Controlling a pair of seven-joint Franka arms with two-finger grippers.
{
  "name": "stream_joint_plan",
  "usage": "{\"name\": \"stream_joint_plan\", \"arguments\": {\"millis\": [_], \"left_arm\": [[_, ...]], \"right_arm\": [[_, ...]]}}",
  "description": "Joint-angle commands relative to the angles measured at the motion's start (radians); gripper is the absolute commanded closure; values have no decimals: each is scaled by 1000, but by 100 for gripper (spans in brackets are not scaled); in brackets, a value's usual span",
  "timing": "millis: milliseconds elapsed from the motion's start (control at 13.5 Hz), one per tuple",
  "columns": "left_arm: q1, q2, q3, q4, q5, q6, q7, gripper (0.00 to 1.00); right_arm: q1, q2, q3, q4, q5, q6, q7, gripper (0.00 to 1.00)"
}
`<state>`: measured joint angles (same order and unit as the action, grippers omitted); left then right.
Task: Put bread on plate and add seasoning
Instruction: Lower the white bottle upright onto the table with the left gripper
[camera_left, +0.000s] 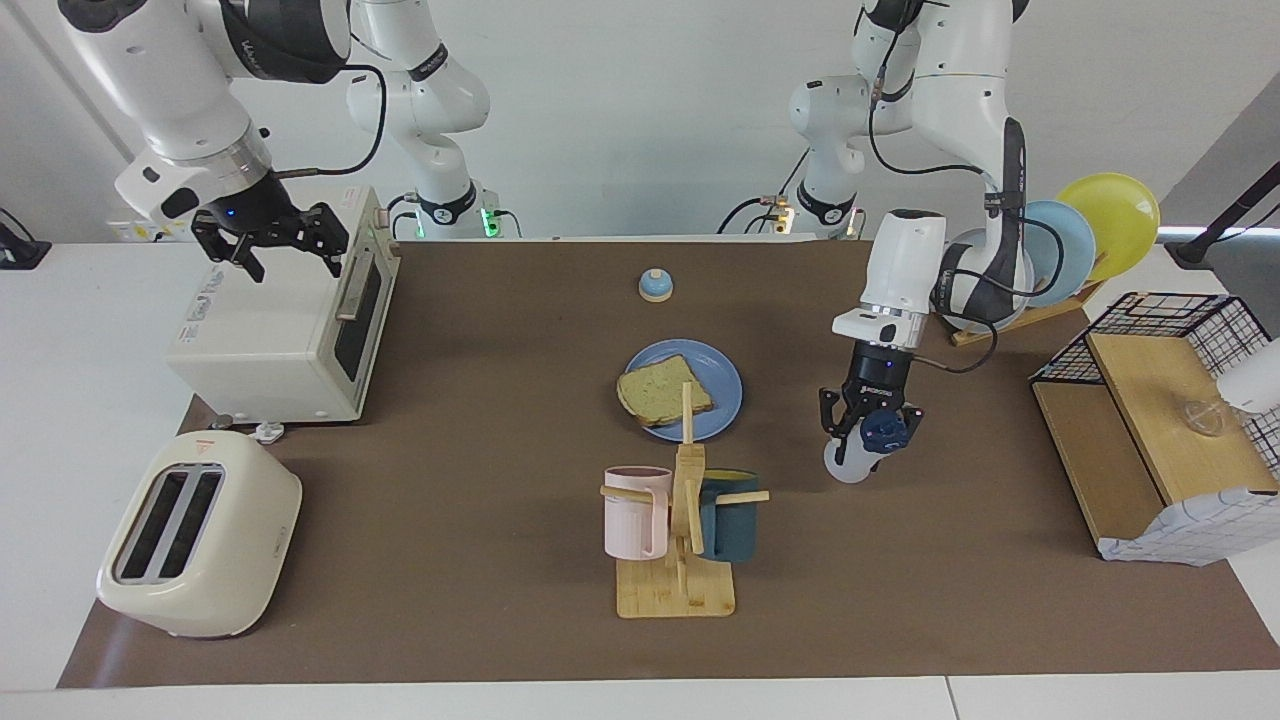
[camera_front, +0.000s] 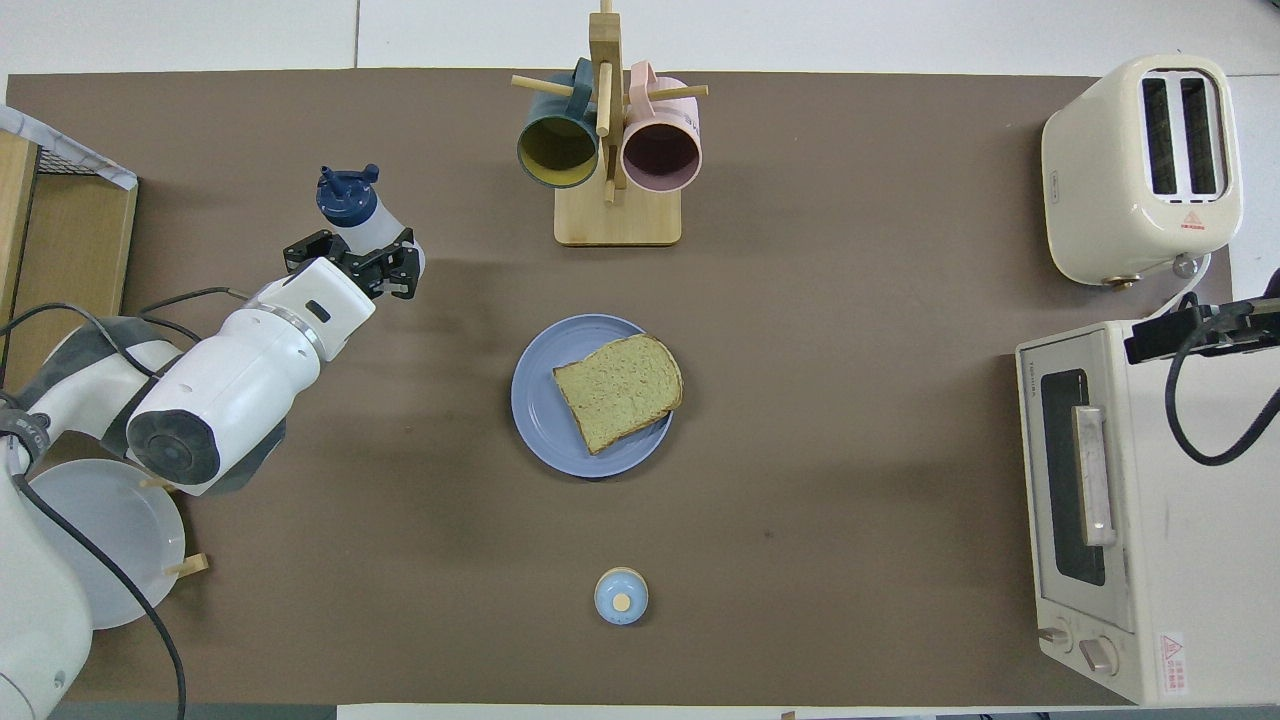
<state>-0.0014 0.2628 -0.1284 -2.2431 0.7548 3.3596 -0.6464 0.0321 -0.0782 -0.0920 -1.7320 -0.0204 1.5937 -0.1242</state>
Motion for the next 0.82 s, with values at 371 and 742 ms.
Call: {"name": "stream_joint_plan", "arguments": {"millis": [371, 742], "left_arm": [[4, 124, 10, 14, -38, 136, -7, 100], [6, 147, 33, 63, -5, 139, -6, 100]], "right_arm": [[-11, -2, 6, 0, 4, -9, 12, 0], [-11, -2, 6, 0, 4, -9, 12, 0]]}}
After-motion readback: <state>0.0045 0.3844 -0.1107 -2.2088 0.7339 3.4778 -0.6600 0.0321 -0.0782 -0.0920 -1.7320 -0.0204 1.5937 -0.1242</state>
